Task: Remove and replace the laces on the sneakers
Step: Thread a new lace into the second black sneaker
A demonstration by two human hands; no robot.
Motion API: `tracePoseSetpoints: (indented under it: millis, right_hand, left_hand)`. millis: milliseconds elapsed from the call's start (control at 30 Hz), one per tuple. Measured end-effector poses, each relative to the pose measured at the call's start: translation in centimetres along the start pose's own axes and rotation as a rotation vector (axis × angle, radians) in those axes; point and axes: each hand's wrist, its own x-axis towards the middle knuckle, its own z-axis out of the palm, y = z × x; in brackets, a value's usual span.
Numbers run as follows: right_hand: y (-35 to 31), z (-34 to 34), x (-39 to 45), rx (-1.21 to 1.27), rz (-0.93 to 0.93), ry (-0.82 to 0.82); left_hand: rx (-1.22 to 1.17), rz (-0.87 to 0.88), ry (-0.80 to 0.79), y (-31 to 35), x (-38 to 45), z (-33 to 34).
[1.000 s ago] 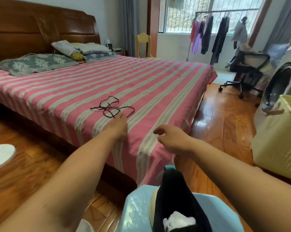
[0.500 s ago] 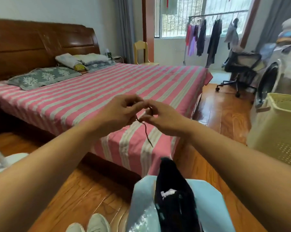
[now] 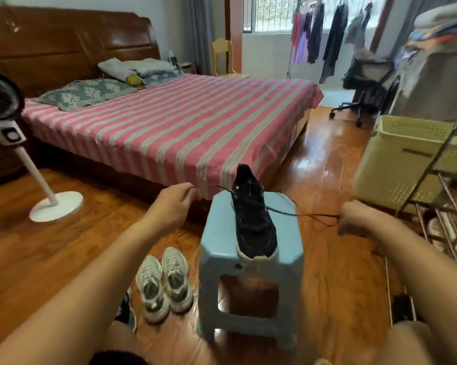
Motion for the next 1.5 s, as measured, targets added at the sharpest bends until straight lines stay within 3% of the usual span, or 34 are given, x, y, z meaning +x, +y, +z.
tracePoseSetpoints:
  millis: [33,67,133,200,267,300,367,467,533,633,733,933,1100,1167,1333,1500]
  right_hand:
    - [-0.3,0.7,-1.0,-0.132,-0.049,-0.132]
    - [-0.6,0.8,-1.9,-0.082,-0.175,-0.180]
    - [-2.1,0.9,-3.6,0.479,-0.511,-0.154]
    - [-4.9,1.3,-5.8,1.084,-0.746,-0.268]
    - [-7.9,2.2,-7.4,1.412,-0.643,-0.420]
    - [-8.9,2.7,-7.8,1.440,-0.555,-0.487]
    - [-9.9,3.7,-8.0,1.313,-0.470,-0.516]
    - [-8.8,3.9,-6.3,1.141,-0.500,-0.339]
    - [-7.9,3.4,-5.2,1.123,-0.558,-0.268]
    - [-7.3,3.3,-4.7,0.956,-0.645,-0.162]
    - [-7.3,4.0,-4.3,0.874,-0.660,-0.112]
    - [-7.6,5.5,-3.4,1.128,-0.587,0.026]
    - [-7.9,7.1,-1.5,1.282,-0.312,0.257]
    - [-8.5,7.7,-0.6,1.227,-0.253,0.316]
    - [-10.0,8.1,0.7,0.881,-0.319,0.505]
    - [-10.9,7.6,0.1,0.692,-0.377,0.589]
  left_hand:
    - [-0.025,0.096,-0.032,1.0,-1.0,1.1]
    - [-0.029,0.205,-0.076,2.2,-1.8,2.2]
    - [-0.010,0.388,-0.143,4.0,-3.3,4.7]
    - [0.064,0.515,-0.133,5.2,-4.6,6.8]
    - [0.155,0.585,-0.123,5.4,-5.7,8.5]
    - [0.206,0.596,-0.137,5.5,-5.9,9.3]
    - [0.278,0.518,-0.159,6.3,-5.2,10.4]
    - [-0.090,0.222,-0.346,7.2,-3.5,10.9]
    - [-0.329,0.132,-0.481,7.2,-2.8,10.6]
    - [-0.353,0.087,-0.582,6.6,-2.4,10.2]
    - [-0.251,0.048,-0.458,6.4,-1.9,10.7]
    - [-0.351,-0.053,-0.347,7.6,-1.3,11.5]
    - [-0.112,0.007,0.007,6.2,-0.1,12.8]
    - [-0.009,0.046,0.025,5.9,0.4,13.4]
    - [-0.044,0.061,0.009,5.2,1.0,14.5]
    - [-0.140,-0.040,-0.033,4.8,1.4,14.7]
